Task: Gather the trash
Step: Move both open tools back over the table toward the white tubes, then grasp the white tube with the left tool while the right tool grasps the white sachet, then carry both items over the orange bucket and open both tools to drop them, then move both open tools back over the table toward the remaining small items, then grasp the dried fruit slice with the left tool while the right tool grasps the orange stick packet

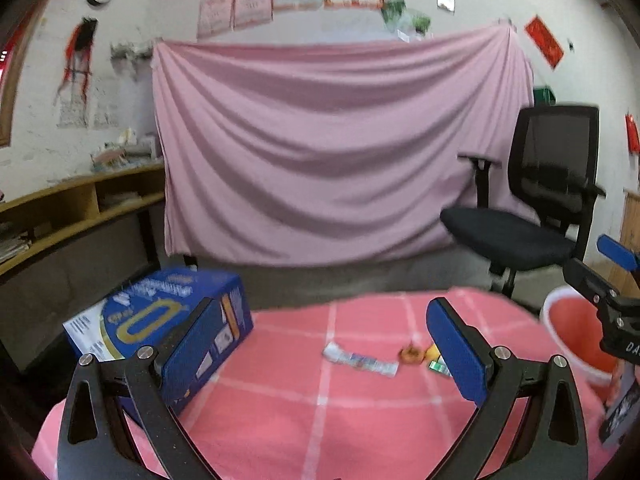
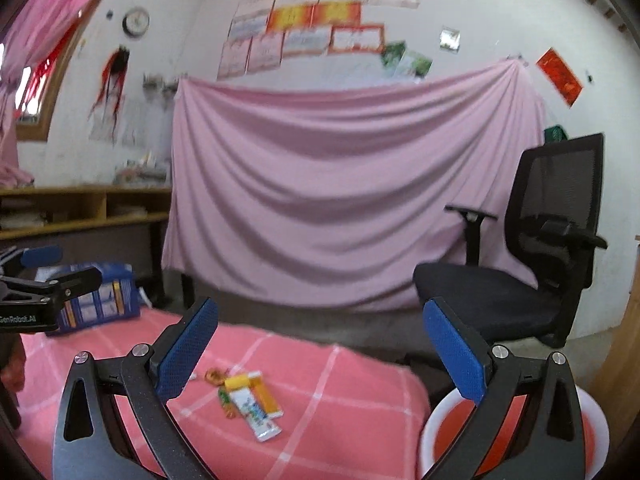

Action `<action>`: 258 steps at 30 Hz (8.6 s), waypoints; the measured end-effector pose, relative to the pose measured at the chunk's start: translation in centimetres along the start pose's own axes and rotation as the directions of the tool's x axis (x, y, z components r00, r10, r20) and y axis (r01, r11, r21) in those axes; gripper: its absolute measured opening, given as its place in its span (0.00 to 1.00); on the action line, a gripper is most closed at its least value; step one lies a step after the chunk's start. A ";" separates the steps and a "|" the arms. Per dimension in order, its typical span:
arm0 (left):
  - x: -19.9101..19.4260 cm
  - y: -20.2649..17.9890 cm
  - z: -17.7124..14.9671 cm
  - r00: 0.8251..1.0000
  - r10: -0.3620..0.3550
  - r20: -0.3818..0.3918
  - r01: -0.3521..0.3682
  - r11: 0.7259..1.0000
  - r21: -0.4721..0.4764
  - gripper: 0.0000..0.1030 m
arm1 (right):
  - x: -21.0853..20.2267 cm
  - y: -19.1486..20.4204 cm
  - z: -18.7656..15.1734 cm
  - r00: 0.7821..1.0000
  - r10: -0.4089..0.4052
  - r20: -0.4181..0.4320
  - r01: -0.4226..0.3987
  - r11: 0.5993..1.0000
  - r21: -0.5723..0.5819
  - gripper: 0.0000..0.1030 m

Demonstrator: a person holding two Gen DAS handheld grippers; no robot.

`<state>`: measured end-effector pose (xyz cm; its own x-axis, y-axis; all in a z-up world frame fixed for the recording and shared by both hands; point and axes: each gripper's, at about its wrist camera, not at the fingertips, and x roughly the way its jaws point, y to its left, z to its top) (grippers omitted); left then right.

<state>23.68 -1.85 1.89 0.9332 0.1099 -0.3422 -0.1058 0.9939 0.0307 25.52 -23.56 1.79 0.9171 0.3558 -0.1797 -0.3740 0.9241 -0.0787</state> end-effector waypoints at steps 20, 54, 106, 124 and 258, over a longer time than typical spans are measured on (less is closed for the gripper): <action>9.8 -3.2 -3.0 0.877 -0.119 -0.465 0.143 0.990 0.018 0.60 | 7.9 0.6 -4.6 0.804 0.246 -0.541 -0.225 0.969 0.105 0.35; 11.7 -3.4 -3.6 0.848 -0.021 -0.530 0.088 0.991 0.101 0.20 | 9.1 0.1 -5.8 0.708 0.335 -0.622 -0.259 0.942 0.212 0.18; -4.0 -19.4 4.3 0.881 -0.462 0.103 0.406 0.849 0.339 0.20 | -10.0 -11.1 -0.2 0.956 -0.189 0.224 0.134 0.961 0.240 0.18; 0.1 -26.5 3.4 0.822 -0.563 -0.084 0.559 0.770 0.306 0.20 | -10.5 -16.9 -3.1 0.939 -0.343 0.011 0.314 0.872 0.374 0.19; 15.8 -6.7 -1.1 0.764 -0.285 -0.579 0.373 0.927 0.036 0.25 | 14.0 -0.9 -5.9 0.714 0.277 -0.644 -0.192 0.961 0.200 0.27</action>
<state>38.72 -6.78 -4.79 0.5442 -0.2035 -0.8139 0.2620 0.9628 -0.0656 37.87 -20.22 -6.40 0.4623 0.4198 -0.7810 -0.5075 0.8475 0.1552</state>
